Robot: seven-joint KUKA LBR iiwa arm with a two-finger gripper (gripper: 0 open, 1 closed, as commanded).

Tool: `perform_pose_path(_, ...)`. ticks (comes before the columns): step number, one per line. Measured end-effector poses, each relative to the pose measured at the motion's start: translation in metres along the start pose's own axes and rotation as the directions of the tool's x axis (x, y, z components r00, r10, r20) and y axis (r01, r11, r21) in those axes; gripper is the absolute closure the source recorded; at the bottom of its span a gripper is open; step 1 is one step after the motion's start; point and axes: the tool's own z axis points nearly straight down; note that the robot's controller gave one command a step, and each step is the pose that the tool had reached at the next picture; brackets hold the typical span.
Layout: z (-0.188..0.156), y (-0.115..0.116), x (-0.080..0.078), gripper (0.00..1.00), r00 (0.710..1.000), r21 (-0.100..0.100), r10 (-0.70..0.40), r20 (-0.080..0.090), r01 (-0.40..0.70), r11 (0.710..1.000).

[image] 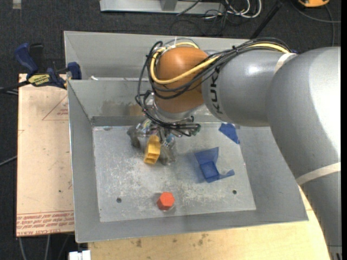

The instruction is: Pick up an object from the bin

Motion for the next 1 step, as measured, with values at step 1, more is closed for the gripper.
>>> perform_pose_path(1, -0.0005, 0.0002, -0.0010, 0.00, 1.000, -0.001, 0.004, 0.004, -0.004, 1.000)
